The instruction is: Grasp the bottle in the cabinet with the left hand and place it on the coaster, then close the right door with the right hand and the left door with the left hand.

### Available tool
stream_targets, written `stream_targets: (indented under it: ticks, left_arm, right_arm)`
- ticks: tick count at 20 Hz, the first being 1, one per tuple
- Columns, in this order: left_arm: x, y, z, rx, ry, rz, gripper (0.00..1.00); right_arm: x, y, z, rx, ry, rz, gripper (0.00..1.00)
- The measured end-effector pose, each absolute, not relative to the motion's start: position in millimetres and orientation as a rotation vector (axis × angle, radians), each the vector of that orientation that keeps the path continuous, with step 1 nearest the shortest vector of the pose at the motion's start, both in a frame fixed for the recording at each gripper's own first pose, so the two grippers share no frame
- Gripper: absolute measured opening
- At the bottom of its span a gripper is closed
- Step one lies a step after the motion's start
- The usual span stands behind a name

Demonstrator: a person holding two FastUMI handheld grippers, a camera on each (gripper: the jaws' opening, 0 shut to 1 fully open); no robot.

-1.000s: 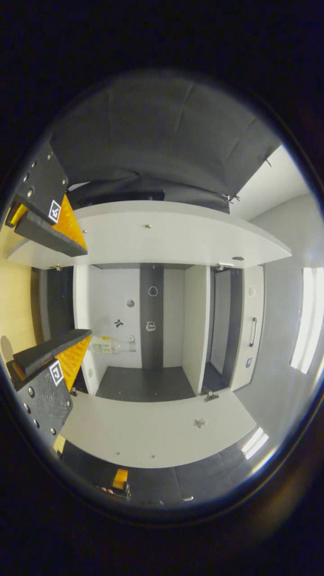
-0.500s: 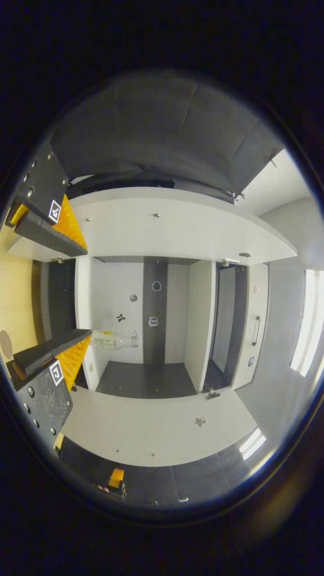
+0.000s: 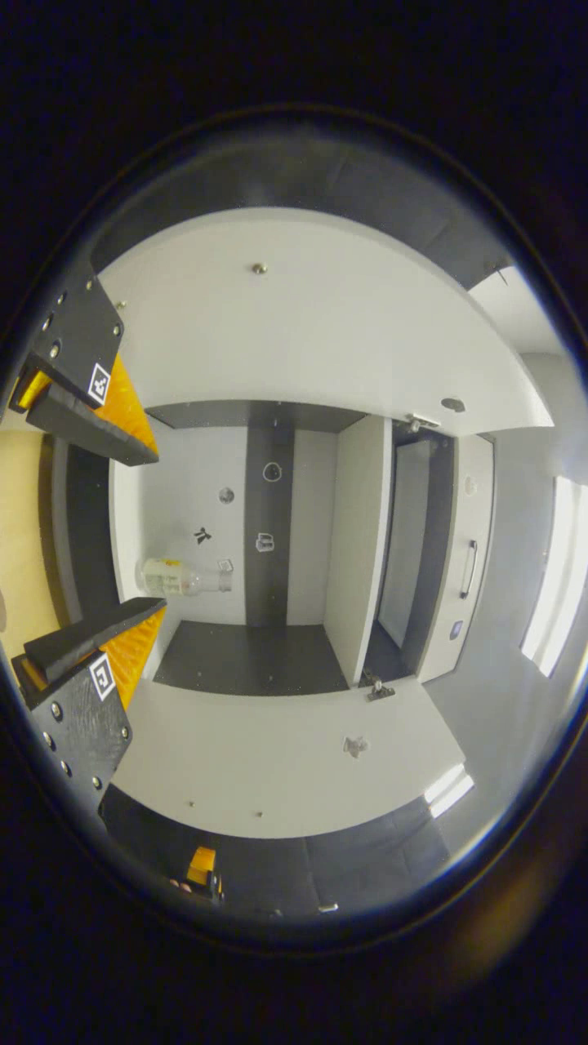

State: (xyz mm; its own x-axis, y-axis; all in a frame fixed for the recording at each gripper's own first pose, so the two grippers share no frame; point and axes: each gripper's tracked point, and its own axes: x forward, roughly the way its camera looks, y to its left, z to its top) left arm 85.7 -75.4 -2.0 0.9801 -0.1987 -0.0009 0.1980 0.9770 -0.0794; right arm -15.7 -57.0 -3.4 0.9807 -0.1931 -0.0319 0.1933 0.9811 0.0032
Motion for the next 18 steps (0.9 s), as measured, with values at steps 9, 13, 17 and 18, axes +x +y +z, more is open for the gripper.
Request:
stream_targets:
  ticks: [9,13,17,18]
  left_arm:
    - [200.5,-129.3,6.1,-0.091,0.020,-0.286,0.94]
    - [244.8,-147.2,-6.1,-0.177,0.053,-0.267,0.94]
    - [282.3,-162.7,-19.1,-0.146,0.071,-0.274,0.93]
    - [289.3,-168.3,-22.6,-0.124,0.076,-0.281,0.92]
  right_arm:
    - [8.9,-78.6,-17.1,0.034,0.026,-0.291,0.96]
    - [27.0,-72.8,-22.1,0.023,0.030,-0.271,0.96]
    - [44.2,-75.4,-24.5,0.024,0.026,-0.280,0.96]
    - [47.4,-79.3,-27.1,0.023,0.030,-0.291,0.96]
